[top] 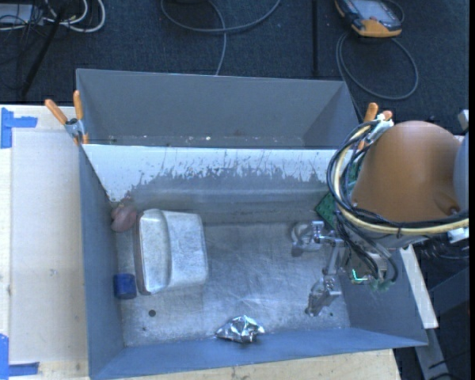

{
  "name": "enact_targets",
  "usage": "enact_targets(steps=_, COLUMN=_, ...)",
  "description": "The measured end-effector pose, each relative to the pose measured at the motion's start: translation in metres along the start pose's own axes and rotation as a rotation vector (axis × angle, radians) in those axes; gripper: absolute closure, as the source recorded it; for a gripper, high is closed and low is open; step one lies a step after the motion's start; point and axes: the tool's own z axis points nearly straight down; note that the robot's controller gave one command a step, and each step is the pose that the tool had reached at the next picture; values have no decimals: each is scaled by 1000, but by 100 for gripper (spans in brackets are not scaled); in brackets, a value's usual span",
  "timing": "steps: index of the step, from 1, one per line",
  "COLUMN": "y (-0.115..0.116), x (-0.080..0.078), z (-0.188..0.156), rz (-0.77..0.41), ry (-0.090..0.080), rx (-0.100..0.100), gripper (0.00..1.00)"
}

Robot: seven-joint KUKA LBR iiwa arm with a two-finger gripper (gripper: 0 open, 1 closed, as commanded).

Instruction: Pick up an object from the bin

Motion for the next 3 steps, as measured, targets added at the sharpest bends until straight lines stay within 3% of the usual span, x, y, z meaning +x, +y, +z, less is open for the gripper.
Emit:
enact_targets(steps=1, y=27, x=-4, z=117, rz=-473, ry=-4, rx=1, gripper=0)
enact_targets(steps=2, y=70, x=-9, z=158, rz=-653, ry=-35, rx=9, gripper=0)
enact_targets(steps=3, y=90, x=-12, z=159, rz=-755, ry=-24, rx=10, gripper=0)
